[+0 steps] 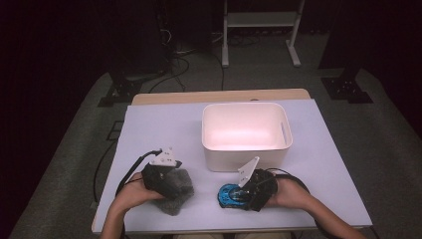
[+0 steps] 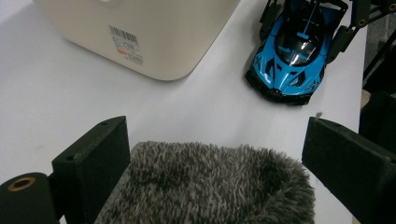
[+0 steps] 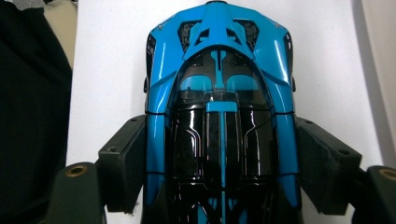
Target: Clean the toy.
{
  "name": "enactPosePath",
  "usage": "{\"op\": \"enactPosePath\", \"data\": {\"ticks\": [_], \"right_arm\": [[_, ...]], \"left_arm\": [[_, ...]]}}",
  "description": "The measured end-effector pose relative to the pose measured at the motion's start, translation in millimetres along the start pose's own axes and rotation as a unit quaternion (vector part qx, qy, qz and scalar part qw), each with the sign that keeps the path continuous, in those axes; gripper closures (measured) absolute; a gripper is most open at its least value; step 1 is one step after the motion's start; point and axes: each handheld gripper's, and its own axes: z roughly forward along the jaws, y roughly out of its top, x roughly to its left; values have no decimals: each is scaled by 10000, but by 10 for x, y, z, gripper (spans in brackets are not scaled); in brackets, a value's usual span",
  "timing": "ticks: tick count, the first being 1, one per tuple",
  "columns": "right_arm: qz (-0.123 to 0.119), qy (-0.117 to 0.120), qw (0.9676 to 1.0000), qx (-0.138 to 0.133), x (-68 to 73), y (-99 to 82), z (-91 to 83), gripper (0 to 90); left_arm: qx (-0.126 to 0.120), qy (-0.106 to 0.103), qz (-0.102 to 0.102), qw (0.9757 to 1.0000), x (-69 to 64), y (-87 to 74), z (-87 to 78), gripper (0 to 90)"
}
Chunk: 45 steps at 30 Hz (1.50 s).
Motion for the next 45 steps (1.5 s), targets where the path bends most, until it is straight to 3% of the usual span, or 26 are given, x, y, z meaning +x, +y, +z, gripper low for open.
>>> {"op": "enactPosePath", "data": {"ticks": [12, 23, 34, 45], "right_arm": [[3, 109, 9998, -136, 3, 105, -213, 250], [-108, 196, 9994, -247, 97, 262, -509, 250], [-170, 352, 9982, -455, 141, 504, -926, 250], [-349, 216, 9982, -449, 78, 801, -1386, 250]], "left_arm": [[-41, 3, -40, 10000, 14, -9, -2, 72], [-52, -28, -50, 10000, 15, -11, 4, 72], [-123, 3, -51, 9999, 31, 3, -38, 72], [-154, 2, -51, 9999, 34, 9, -52, 72]]}}
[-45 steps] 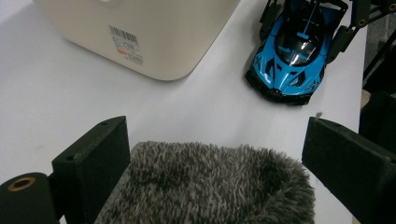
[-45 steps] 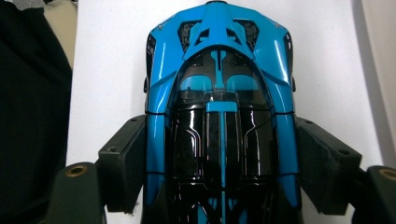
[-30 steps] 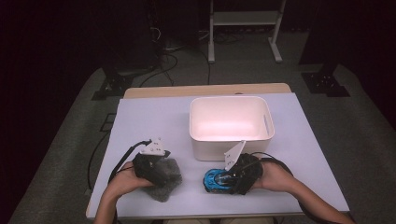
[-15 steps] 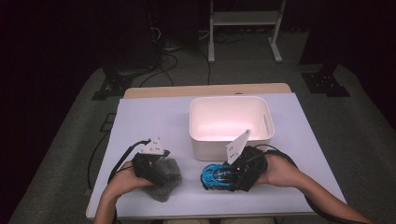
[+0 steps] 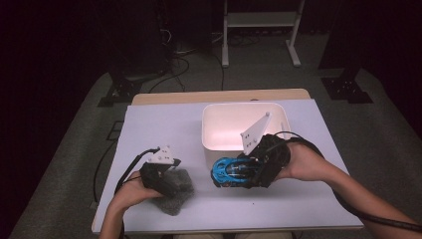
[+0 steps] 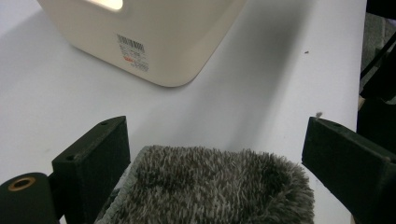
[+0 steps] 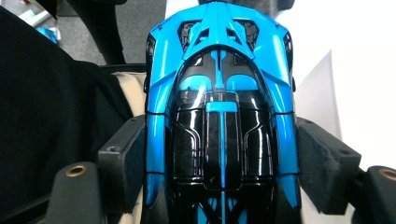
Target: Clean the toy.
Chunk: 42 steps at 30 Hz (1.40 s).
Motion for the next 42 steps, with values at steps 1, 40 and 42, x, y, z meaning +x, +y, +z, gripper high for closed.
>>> {"op": "enactPosePath", "data": {"ticks": [1, 40, 42], "right_arm": [[-28, -22, 10000, -2, -16, 26, -35, 250], [403, -157, 9989, 201, -1185, 250, -413, 250], [426, -135, 9988, 201, -1226, 244, -399, 250]], "left_arm": [[-15, 7, -4, 10000, -3, -2, -1, 72], [-34, 127, -64, 9999, 46, -62, -103, 72], [-51, 119, -54, 9999, 45, -63, -108, 72]]}}
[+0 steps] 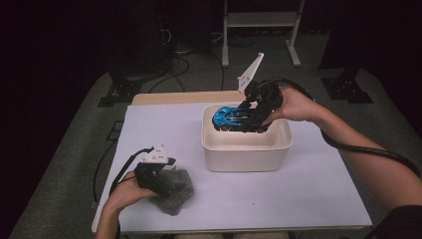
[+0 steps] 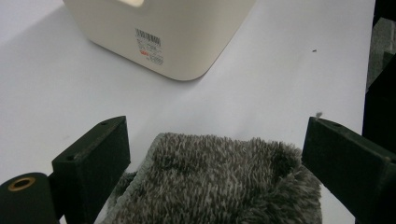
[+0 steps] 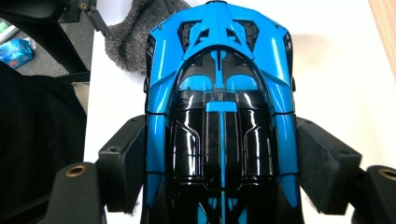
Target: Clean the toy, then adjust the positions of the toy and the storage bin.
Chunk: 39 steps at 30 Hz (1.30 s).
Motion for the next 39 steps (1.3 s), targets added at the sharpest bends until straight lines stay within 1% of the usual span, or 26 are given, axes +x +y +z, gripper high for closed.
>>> {"op": "enactPosePath", "data": {"ticks": [5, 7, 8, 11, 13, 16, 20, 22, 23, 26, 31, 36, 39], "right_arm": [[-3, 97, 9999, 49, -101, -16, 63, 250], [42, 115, 9999, 61, -145, -38, 89, 250], [50, 129, 9999, 47, -168, -52, 103, 251], [94, 147, 9998, 67, -227, -101, 137, 250], [134, 168, 9997, 67, -263, -142, 162, 250], [203, 174, 9996, 57, -303, -202, 201, 250], [247, 192, 9994, 166, -332, -264, 282, 250], [260, 218, 9993, 164, -343, -290, 320, 250], [270, 222, 9993, 166, -347, -302, 339, 250], [271, 254, 9992, 124, -366, -337, 401, 250], [294, 291, 9990, 173, -396, -381, 490, 250], [305, 354, 9987, 212, -386, -396, 589, 250], [296, 351, 9986, 250, -379, -403, 654, 250]], "left_arm": [[3, -3, 16, 10000, -13, 10, 4, 72], [15, 36, 22, 10000, -17, 15, -4, 72], [12, 53, 46, 10000, -15, 17, -15, 72], [-42, 75, 22, 10000, -12, 18, -43, 72], [2, 85, 44, 10000, -8, 11, -54, 72], [32, 122, 18, 9999, -2, 2, -50, 72], [39, 119, 2, 9999, 6, -9, -49, 72], [69, 132, 18, 9999, 5, -12, -51, 72], [53, 131, 33, 9999, 5, -11, -58, 72], [-46, 130, -11, 9999, 4, -7, -82, 72], [22, 179, -15, 9998, 6, -22, -80, 72], [6, 159, -26, 9999, 7, -24, -75, 72], [36, 159, -9, 9999, 4, -22, -69, 72]]}}
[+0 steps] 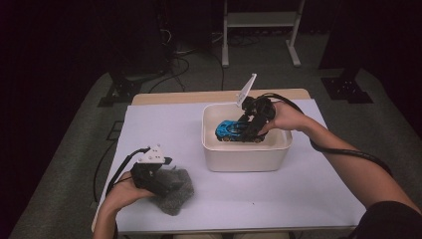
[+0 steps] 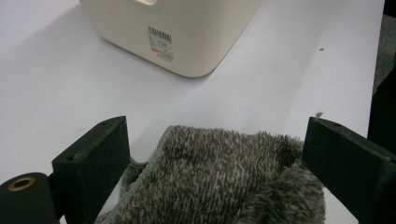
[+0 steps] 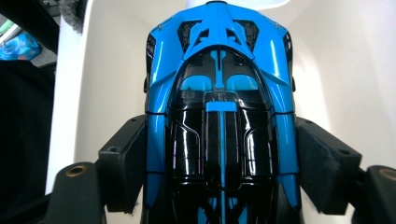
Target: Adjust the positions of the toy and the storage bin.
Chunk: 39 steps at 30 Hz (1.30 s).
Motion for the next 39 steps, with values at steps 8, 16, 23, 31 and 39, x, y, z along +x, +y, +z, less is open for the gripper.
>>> {"op": "enactPosePath", "data": {"ticks": [8, 16, 23, 31, 39], "right_arm": [[13, 44, 9999, 127, 11, -21, 157, 250], [89, 135, 9997, 198, -27, -17, 283, 250], [119, 261, 9988, 397, -65, 3, 416, 250], [161, 309, 9982, 490, -116, 5, 502, 250], [220, 329, 9977, 557, -170, -4, 560, 250]], "left_arm": [[-81, -69, 47, 9999, -36, 40, -9, 72], [-49, -78, 59, 9999, -27, 34, 7, 72], [-46, -107, 51, 9999, -24, 24, 14, 72], [-12, -84, 65, 9999, -17, 11, 14, 72], [-55, -54, 60, 10000, -13, 9, -14, 72]]}}
